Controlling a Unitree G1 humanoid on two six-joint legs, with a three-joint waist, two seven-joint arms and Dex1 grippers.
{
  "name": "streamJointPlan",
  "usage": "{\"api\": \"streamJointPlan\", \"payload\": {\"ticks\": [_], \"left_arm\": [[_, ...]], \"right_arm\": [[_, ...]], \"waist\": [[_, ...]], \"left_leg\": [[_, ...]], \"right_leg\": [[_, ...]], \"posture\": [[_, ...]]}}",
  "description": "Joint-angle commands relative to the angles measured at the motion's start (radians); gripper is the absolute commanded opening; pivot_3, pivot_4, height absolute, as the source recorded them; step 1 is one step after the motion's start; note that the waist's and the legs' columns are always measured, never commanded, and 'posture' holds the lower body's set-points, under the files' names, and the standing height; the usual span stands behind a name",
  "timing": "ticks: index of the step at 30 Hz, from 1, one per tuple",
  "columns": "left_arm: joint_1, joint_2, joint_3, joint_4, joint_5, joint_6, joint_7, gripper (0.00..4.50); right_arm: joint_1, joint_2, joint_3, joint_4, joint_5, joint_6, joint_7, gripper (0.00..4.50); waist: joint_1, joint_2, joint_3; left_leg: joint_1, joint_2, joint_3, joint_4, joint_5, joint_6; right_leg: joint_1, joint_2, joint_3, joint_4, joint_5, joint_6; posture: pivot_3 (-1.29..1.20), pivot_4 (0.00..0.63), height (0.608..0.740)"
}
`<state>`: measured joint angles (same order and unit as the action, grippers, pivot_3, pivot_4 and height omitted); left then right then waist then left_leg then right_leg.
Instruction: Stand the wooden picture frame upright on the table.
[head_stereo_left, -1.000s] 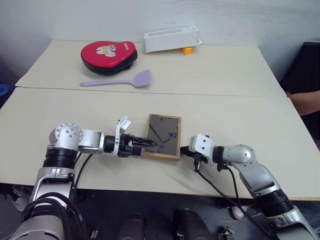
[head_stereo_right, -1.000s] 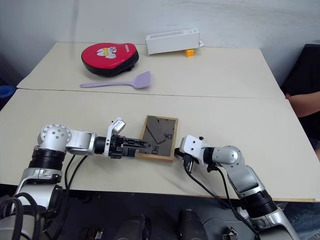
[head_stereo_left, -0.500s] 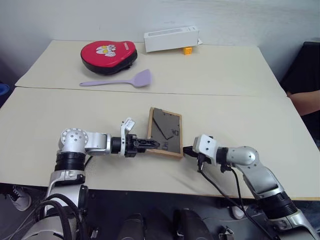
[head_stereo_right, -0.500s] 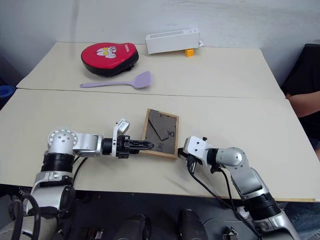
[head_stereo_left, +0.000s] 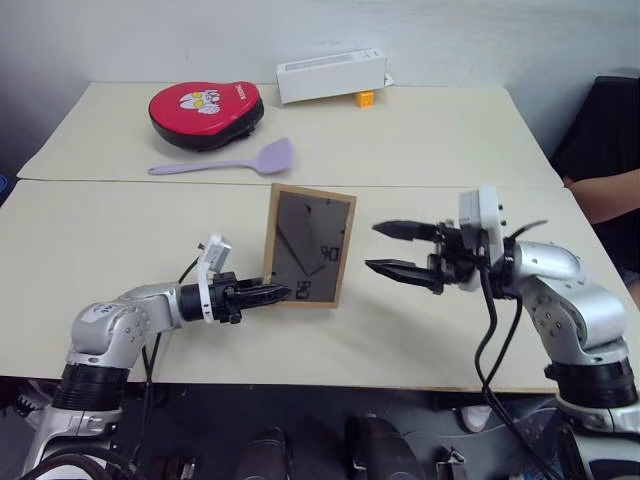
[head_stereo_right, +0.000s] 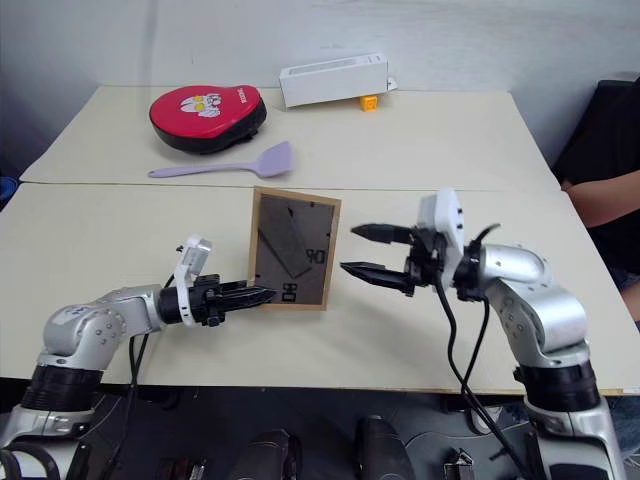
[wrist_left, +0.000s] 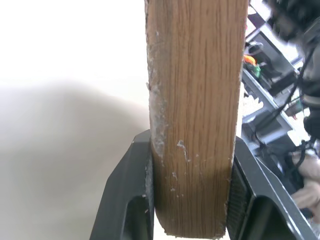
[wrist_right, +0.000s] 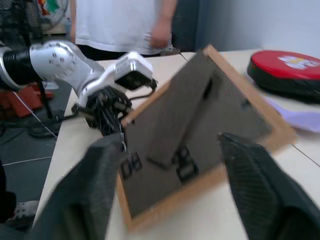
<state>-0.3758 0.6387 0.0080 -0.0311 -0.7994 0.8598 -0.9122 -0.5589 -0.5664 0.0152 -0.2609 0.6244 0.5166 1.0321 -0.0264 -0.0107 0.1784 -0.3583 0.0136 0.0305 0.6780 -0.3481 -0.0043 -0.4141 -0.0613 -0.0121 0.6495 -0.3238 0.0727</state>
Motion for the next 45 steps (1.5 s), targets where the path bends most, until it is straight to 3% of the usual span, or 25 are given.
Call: {"api": "streamJointPlan", "payload": {"ticks": [1,14,22,26,33,41,45], "left_arm": [[-0.004,0.002,-0.015,-0.044,0.031,-0.05,-0.055,1.26],[-0.009,-0.03,-0.012,-0.054,0.066,-0.046,-0.069,1.26],[-0.012,-0.06,-0.008,-0.058,0.07,-0.027,-0.052,1.26],[-0.017,-0.065,0.019,-0.051,0.061,0.004,-0.034,1.26],[-0.02,-0.068,0.069,-0.047,0.008,0.08,-0.039,1.26],[-0.046,-0.051,0.1,-0.051,-0.092,0.209,-0.051,1.26],[-0.111,-0.024,0.146,0.006,-0.226,0.494,-0.002,1.26]], "right_arm": [[-0.075,0.032,0.055,0.02,-0.019,0.028,-0.02,4.49],[-0.123,0.059,0.169,0.064,-0.066,0.186,-0.063,4.49],[-0.122,0.103,0.187,0.022,-0.033,0.175,-0.007,4.49],[-0.096,0.06,0.175,-0.009,-0.047,0.151,0.025,4.49],[0.012,-0.061,0.171,-0.023,-0.101,0.001,0.151,4.49],[0.064,-0.026,0.087,0.037,-0.157,-0.297,0.16,4.49],[0.08,-0.046,0.013,0.13,-0.217,-0.575,0.215,4.49]], "waist": [[-0.001,0.0,0.0],[-0.001,0.0,0.0],[0.001,0.0,0.0],[0.0,0.0,0.0],[0.0,0.0,0.0],[0.0,0.0,0.0],[0.001,-0.001,0.0]], "left_leg": [[0.0,0.0,0.0,0.0,0.0,0.0],[-0.014,0.0,-0.001,0.005,-0.001,0.002],[-0.014,-0.001,-0.001,0.005,0.0,0.003],[-0.015,-0.001,-0.001,0.005,0.0,0.003],[-0.015,-0.001,-0.001,0.005,0.0,0.003],[-0.014,-0.001,0.0,0.005,0.0,0.002],[-0.014,-0.001,0.0,0.005,0.0,0.002]], "right_leg": [[0.0,0.0,0.0,0.0,0.0,0.0],[-0.011,-0.001,-0.002,0.004,0.001,0.002],[-0.012,-0.001,-0.001,0.004,0.001,0.002],[-0.012,-0.001,-0.001,0.005,0.001,0.002],[-0.012,-0.001,-0.001,0.004,0.001,0.002],[-0.012,0.0,0.0,0.004,0.001,0.002],[-0.012,0.0,0.0,0.005,0.001,0.002]], "posture": [[0.0,0.15,0.74],[0.0,0.15,0.74],[0.0,0.15,0.74],[0.0,0.15,0.74],[0.0,0.15,0.74],[0.0,0.15,0.74],[0.0,0.15,0.74]]}}
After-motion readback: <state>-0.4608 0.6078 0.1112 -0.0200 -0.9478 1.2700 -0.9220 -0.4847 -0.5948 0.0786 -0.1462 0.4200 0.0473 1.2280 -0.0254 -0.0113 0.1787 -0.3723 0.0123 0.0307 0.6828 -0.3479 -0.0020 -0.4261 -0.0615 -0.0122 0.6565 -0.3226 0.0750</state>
